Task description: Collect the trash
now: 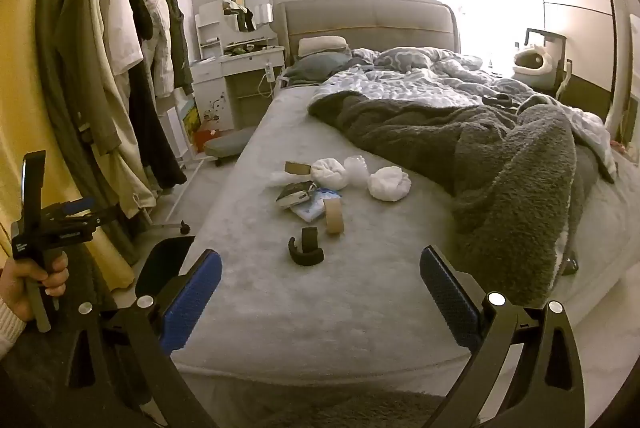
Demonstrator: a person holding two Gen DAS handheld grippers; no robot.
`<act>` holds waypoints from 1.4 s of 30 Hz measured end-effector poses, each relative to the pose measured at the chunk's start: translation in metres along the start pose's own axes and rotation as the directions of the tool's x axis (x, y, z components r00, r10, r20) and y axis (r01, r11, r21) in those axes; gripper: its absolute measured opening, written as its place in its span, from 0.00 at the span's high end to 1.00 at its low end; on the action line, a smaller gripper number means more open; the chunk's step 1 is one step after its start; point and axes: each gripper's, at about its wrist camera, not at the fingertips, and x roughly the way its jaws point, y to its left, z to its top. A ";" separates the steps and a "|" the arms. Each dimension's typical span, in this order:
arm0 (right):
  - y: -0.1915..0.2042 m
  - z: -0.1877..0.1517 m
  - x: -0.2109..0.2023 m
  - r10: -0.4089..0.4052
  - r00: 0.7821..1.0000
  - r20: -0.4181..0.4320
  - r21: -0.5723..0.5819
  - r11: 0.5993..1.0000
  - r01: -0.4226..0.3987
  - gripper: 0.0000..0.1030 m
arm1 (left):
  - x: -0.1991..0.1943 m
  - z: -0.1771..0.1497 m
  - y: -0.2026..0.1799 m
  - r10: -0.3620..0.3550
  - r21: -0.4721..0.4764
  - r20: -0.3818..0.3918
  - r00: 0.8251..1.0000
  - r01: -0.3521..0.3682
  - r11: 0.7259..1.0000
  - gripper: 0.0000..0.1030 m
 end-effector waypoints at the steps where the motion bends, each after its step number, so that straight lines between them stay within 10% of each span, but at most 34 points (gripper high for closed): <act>1: 0.000 0.000 -0.001 -0.002 1.000 0.007 -0.002 1.000 0.002 0.02 | 0.000 0.000 0.000 0.000 0.001 -0.001 1.000 0.000 1.000 0.03; 42: 0.004 0.000 0.005 -0.003 1.000 -0.013 -0.013 1.000 0.003 0.02 | 0.000 0.000 0.000 0.002 0.001 -0.007 1.000 -0.002 1.000 0.03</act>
